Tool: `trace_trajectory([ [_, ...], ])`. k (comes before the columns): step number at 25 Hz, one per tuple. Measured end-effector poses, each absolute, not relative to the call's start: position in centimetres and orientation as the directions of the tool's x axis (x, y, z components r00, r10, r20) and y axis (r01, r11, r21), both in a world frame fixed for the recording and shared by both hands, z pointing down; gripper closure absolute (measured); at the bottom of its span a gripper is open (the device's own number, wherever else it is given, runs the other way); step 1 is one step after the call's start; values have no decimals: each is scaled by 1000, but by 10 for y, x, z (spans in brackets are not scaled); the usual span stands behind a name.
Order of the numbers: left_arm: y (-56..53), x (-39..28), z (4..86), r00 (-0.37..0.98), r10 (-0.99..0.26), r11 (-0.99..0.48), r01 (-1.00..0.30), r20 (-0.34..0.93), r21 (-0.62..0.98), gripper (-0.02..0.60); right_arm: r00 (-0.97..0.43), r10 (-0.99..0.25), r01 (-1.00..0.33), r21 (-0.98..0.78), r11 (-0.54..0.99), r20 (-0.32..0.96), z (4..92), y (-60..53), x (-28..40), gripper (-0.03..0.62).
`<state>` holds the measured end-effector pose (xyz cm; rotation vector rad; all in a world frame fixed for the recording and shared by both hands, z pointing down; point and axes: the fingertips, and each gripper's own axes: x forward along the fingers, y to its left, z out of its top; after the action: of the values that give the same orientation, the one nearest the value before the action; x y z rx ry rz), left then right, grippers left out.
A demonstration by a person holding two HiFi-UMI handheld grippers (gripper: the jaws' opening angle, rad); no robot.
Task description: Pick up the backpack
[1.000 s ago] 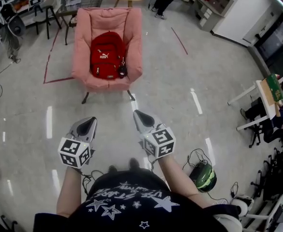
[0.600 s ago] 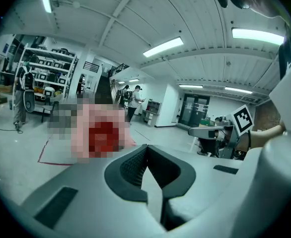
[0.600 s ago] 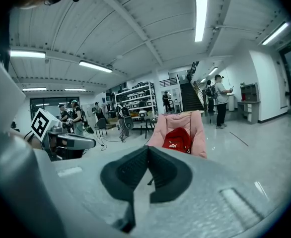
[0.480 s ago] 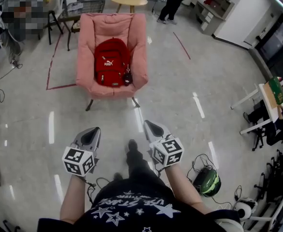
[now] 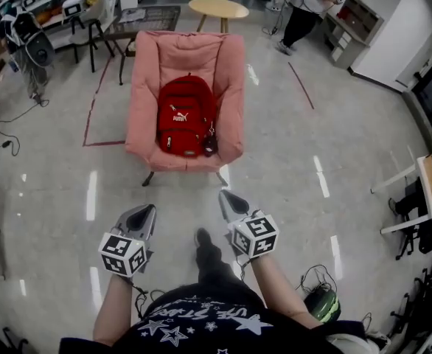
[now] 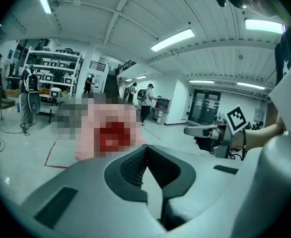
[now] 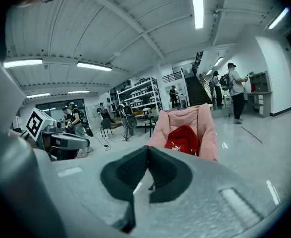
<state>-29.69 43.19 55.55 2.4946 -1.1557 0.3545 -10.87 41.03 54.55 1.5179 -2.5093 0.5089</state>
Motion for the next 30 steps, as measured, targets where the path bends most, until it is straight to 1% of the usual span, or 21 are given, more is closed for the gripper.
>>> trace_trajectory([
  [4, 374, -270, 547, 611, -699, -573, -790, 373, 220, 572, -527, -800, -842, -309, 443, 288, 540, 347, -92, 594],
  [9, 314, -233, 536, 599, -718, -562, -799, 355, 212, 572, -564, -772, -823, -273, 498, 292, 534, 282, -72, 594],
  [12, 292, -219, 537, 593, -718, -559, -803, 364, 206, 574, -575, -761, -816, -281, 506, 300, 539, 257, -59, 595],
  [17, 260, -211, 541, 560, -737, -513, -828, 378, 227, 572, -579, -754, -813, -293, 504, 310, 548, 227, -34, 594],
  [22, 240, -196, 536, 551, -754, -497, -835, 358, 237, 572, -582, -746, -812, -287, 508, 324, 556, 206, -14, 594],
  [25, 239, -191, 537, 555, -744, -499, -832, 372, 242, 572, -575, -749, -817, -283, 503, 329, 557, 198, -9, 594],
  [30, 227, -202, 553, 551, -732, -490, -834, 401, 252, 572, -552, -751, -834, -271, 481, 363, 575, 190, -9, 594],
])
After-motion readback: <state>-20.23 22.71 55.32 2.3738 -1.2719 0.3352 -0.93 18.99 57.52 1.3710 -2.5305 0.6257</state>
